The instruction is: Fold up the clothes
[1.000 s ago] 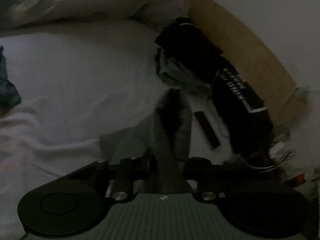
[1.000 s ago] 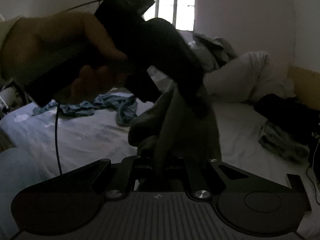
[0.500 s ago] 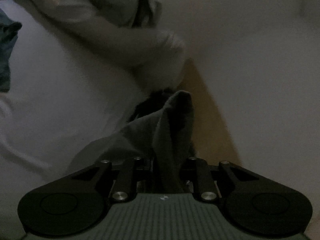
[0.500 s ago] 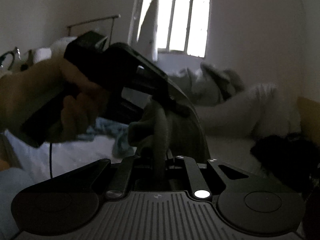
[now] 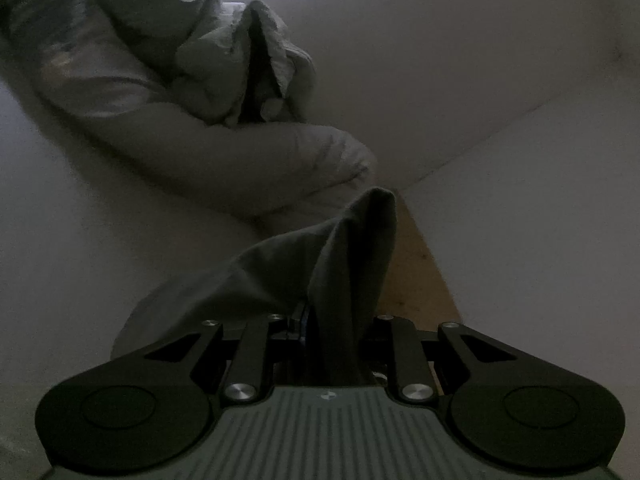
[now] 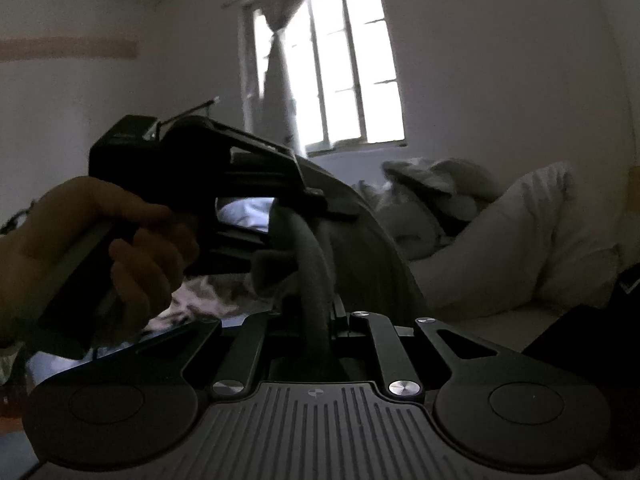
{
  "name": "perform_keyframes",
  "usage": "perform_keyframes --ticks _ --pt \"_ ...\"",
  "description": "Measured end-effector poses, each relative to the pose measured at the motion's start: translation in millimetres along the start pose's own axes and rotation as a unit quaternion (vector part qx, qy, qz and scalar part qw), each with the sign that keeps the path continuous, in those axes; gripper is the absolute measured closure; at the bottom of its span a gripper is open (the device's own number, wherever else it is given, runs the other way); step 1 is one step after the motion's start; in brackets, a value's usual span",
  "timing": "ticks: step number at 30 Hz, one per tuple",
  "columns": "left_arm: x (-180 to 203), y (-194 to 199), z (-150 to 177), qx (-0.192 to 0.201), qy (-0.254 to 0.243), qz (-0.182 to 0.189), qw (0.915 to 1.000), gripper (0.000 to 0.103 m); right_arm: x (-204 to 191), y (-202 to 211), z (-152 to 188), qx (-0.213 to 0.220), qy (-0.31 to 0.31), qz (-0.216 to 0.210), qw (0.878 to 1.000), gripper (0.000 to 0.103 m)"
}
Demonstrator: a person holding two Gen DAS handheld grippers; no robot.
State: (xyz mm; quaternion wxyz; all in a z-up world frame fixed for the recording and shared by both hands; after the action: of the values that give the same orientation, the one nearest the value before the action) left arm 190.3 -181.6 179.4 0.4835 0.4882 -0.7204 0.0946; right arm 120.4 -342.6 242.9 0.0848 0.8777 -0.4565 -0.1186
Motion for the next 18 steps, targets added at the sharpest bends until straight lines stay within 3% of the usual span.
perform_keyframes --ticks 5,11,15,18 --pt "19.9 -81.9 -3.8 -0.007 -0.007 -0.027 0.9996 0.081 95.9 -20.4 -4.2 0.006 -0.053 -0.008 0.999 0.091" --pt "57.7 -194.8 23.3 -0.033 -0.051 -0.052 0.9968 0.081 214.6 -19.3 5.8 0.012 -0.09 0.027 0.995 0.091" --pt "100.3 -264.9 40.7 -0.037 -0.083 -0.041 0.995 0.081 295.4 -9.8 13.8 0.012 -0.11 0.069 0.991 0.091" --pt "126.6 -315.2 69.1 -0.046 -0.137 -0.029 0.989 0.081 351.1 0.7 24.8 0.026 -0.137 0.086 0.987 0.091"
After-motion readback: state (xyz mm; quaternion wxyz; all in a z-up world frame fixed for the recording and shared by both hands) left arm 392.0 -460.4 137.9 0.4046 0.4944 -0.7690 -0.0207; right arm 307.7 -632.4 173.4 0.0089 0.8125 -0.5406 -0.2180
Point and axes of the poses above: each gripper's, at about its wrist camera, not at the fingertips, and y roughly against the way its jaws point, x to its right, z to its underside, the point moved 7 cm from there along -y, roughly the way its jaws point, and after that the axes turned 1 degree about z, right-handed, at the moved point
